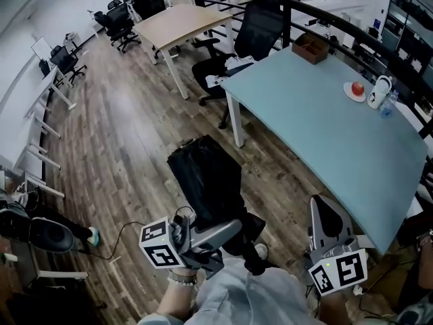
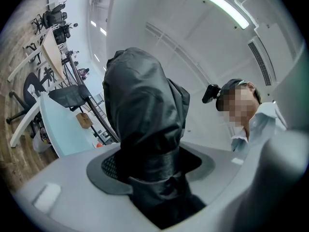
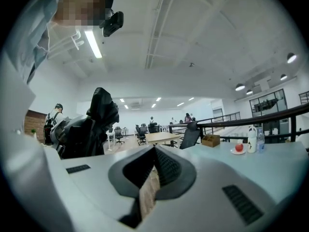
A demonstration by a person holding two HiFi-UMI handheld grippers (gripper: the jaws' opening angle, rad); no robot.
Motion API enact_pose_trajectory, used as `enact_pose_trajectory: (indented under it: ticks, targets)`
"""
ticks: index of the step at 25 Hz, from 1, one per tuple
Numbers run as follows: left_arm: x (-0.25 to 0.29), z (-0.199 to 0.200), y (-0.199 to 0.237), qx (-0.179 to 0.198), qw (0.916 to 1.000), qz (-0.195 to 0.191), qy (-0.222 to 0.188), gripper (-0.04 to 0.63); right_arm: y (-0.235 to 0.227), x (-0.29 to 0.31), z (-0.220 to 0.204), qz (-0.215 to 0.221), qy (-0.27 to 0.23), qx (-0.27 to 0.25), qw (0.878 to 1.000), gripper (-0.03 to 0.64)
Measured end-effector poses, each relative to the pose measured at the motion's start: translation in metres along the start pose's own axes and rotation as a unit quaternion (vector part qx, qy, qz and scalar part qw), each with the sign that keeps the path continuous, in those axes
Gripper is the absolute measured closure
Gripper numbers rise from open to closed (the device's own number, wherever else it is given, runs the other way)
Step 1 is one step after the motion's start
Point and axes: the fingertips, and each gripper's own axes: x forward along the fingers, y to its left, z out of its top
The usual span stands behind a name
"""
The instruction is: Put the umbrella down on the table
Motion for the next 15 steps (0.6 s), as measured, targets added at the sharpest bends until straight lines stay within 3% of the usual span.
enact_pose_trajectory:
  ticks: [9, 15]
  targets:
    - [0.049, 0.005, 0.024, -0.017, 0.9989, -0.041, -0.013, 0.318, -0.059, 0.000, 0.000, -0.037, -0.011, 0.007, 0.999, 0.624]
    - [0.082, -0.005, 0.028, -0.031, 0.9977, -0.058, 0.016, 0.318, -0.087, -0.017, 0.003, -0.074, -0.016, 0.002, 0.997, 0.624]
